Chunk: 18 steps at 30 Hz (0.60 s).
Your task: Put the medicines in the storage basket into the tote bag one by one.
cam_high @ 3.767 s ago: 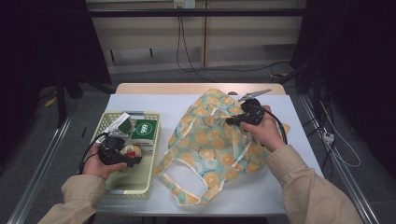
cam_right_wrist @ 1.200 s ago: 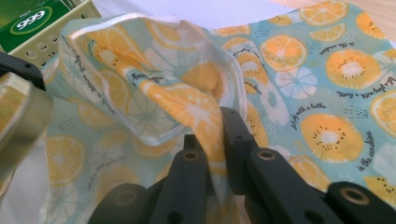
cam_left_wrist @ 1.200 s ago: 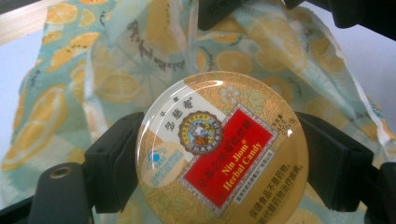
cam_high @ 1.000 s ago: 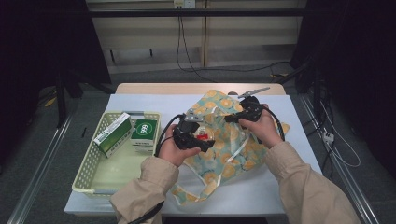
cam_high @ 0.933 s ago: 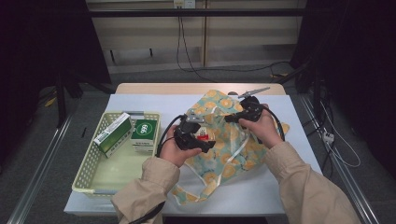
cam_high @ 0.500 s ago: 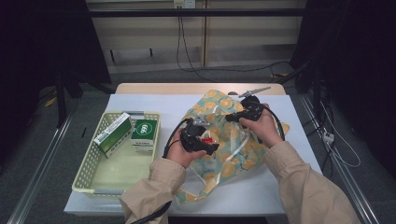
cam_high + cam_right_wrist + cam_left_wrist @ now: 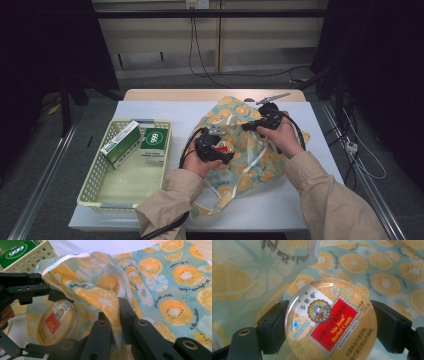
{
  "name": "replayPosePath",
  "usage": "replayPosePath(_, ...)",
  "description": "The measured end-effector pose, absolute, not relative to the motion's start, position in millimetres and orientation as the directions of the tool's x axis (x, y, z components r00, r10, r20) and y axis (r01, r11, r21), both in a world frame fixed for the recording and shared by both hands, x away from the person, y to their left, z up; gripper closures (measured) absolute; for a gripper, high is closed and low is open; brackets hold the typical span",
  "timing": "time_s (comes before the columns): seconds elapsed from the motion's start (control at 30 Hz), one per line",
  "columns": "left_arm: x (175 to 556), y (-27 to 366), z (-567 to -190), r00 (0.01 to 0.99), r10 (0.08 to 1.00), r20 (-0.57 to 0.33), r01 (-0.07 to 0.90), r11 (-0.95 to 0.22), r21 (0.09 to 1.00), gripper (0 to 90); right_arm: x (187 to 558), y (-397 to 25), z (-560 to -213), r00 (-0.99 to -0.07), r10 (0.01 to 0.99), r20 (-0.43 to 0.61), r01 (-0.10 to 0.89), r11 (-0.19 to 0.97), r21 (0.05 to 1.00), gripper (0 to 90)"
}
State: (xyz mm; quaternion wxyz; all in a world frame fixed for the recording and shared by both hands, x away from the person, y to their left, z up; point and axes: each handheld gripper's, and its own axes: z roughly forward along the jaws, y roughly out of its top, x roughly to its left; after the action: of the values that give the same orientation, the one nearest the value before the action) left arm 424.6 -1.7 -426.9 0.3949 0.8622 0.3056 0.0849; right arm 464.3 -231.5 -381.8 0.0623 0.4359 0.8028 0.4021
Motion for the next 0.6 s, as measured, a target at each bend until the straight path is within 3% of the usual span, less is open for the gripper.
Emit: replayPosePath(0.6,448.7,-6.7,-426.4,0.751,0.656,-0.074,0.478,-0.463,0.746,20.5,466.8,-229.7,-385.9,-0.613,0.743,0.268,0.657,0.290,0.697,87.8)
